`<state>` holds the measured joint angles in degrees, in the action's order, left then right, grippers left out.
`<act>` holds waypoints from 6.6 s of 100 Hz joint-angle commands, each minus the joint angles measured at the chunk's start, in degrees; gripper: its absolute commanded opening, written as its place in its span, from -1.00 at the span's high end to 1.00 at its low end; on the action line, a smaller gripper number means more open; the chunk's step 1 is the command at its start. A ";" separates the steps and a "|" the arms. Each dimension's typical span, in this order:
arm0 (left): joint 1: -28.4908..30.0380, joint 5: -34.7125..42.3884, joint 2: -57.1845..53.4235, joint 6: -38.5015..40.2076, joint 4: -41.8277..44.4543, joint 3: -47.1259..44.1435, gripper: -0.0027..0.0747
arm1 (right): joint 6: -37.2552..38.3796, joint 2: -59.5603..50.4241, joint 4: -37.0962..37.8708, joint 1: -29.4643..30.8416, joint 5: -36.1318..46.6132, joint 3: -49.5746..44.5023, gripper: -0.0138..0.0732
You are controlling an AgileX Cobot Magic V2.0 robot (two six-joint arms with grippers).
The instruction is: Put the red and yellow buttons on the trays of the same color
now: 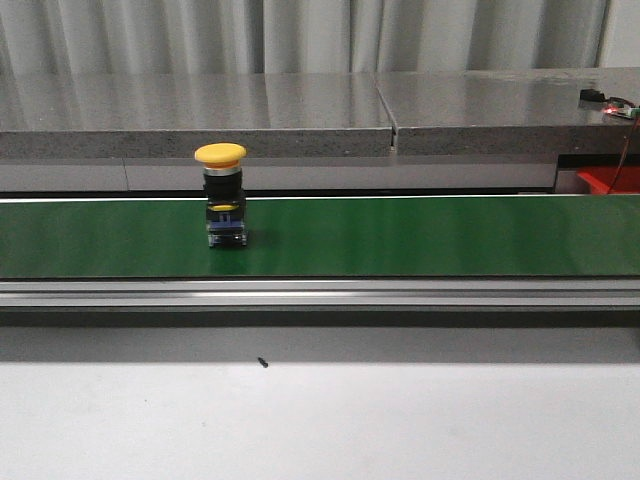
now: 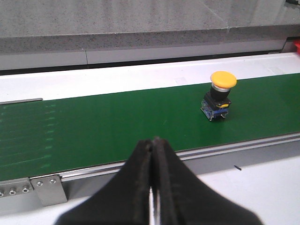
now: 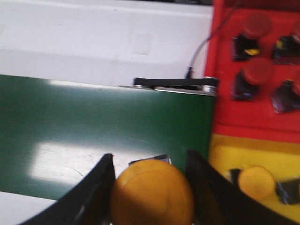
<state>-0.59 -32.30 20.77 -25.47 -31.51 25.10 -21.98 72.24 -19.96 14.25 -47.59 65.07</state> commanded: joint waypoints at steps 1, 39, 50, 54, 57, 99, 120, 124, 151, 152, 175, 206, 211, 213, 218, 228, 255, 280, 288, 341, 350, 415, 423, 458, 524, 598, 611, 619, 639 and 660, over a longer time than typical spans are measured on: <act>-0.46 3.52 0.28 0.56 -1.62 1.49 0.98 | 0.61 -3.38 -0.57 5.87 -0.28 1.60 0.19; -0.46 3.52 0.28 0.56 -1.62 1.49 0.98 | 2.12 -5.29 -0.36 14.97 6.81 -9.96 0.19; -0.46 3.52 0.28 0.56 -1.62 1.49 0.98 | 2.12 -4.97 -2.28 16.64 11.39 -13.86 0.19; -0.46 3.52 0.28 0.56 -1.62 1.49 0.98 | 2.12 -4.83 -2.59 16.83 12.49 -15.01 0.19; -0.46 3.52 0.28 0.56 -1.62 1.49 0.98 | 2.12 -4.63 -2.60 16.88 13.43 -16.15 0.19; -0.46 3.52 0.28 0.56 -1.62 1.49 0.98 | 2.12 3.02 -2.85 16.88 23.34 -24.31 0.19; -0.46 3.52 0.28 0.56 -1.62 1.49 0.98 | 2.12 8.25 -3.44 16.88 25.04 -24.31 0.19; -0.46 3.52 0.28 0.56 -1.62 1.49 0.98 | 2.12 8.80 -3.44 16.88 25.09 -24.31 0.19; -0.46 3.52 0.28 0.56 -1.62 1.49 0.98 | 2.12 9.82 -3.44 16.88 24.43 -24.31 -0.02; -0.46 3.52 0.28 0.56 -1.62 1.49 0.98 | 2.12 9.82 -3.44 16.88 24.31 -24.31 -0.04; -0.46 3.52 0.28 0.56 -1.62 1.49 0.98 | 2.12 9.64 -3.48 16.88 21.36 -22.77 -0.72; -0.46 3.52 0.28 0.56 -1.62 1.49 0.98 | 2.12 2.35 -4.96 16.88 17.46 -21.55 -0.72; -0.46 3.52 0.28 0.56 -1.62 1.49 0.98 | 2.12 0.25 -5.24 16.52 16.69 -21.55 -0.72; -0.46 3.52 0.28 0.56 -1.62 1.49 0.98 | 2.12 -0.36 -5.24 16.22 16.33 -21.55 -0.72; -0.46 3.52 0.28 0.56 -1.62 1.49 0.98 | 2.12 -2.72 -5.32 15.08 15.59 -21.55 -0.72; -0.46 3.52 0.28 0.56 -1.62 1.49 0.98 | 2.06 -6.07 -5.32 11.38 14.33 -21.55 -0.72; -0.46 3.52 0.28 0.56 -1.62 1.49 0.98 | 1.42 -7.86 -5.21 -1.06 10.94 -18.14 -0.70; -0.46 3.52 0.28 0.56 -1.62 1.49 0.98 | 1.42 -5.07 -5.07 -11.43 10.98 -12.28 -0.70; -0.46 3.52 0.28 0.56 -1.62 1.49 0.98 | 1.38 -2.91 -4.21 -13.77 10.94 -10.82 -0.70; -0.46 3.52 0.28 0.56 -1.62 1.49 0.98 | 1.38 12.03 -1.45 -27.47 12.23 -2.02 -0.70; -0.46 3.52 0.28 0.56 -1.62 1.49 0.98 | 1.38 13.60 -1.45 -27.65 12.48 -0.82 -0.70; -0.46 3.52 0.28 0.56 -1.62 1.49 0.98 | 1.38 17.94 -1.45 -27.65 14.10 2.71 -0.18; -0.46 3.52 0.28 0.56 -1.62 1.49 0.98 | 1.38 17.94 -1.45 -27.60 14.40 2.71 -0.06; -0.46 3.52 0.28 0.56 -1.62 1.49 0.98 | 2.55 17.16 -1.40 -26.41 13.75 2.71 0.19; -0.46 3.52 0.28 0.56 -1.62 1.49 0.98 | 5.23 -4.47 -1.30 5.87 -3.58 1.82 0.19; -0.46 3.52 0.28 0.56 -1.62 1.49 0.98 | 4.21 6.44 -1.58 25.80 5.95 -7.78 0.19; -0.46 3.52 0.28 0.56 -1.62 1.49 0.98 | 4.21 6.86 -0.70 25.82 8.13 -8.20 0.19; -0.46 3.52 0.28 0.56 -1.62 1.49 0.98 | 4.21 7.59 0.17 25.82 8.49 -8.20 0.19; -0.46 3.52 0.28 0.56 -1.62 1.49 0.98 | 4.21 11.18 0.78 25.82 8.68 -8.20 0.19; -0.46 3.52 0.28 0.56 -1.62 1.49 0.98 | 4.21 14.25 0.78 25.82 10.52 -8.20 0.19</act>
<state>-0.59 -32.30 20.77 -25.47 -31.51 25.10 -17.06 87.40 -18.67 39.59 -40.07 55.63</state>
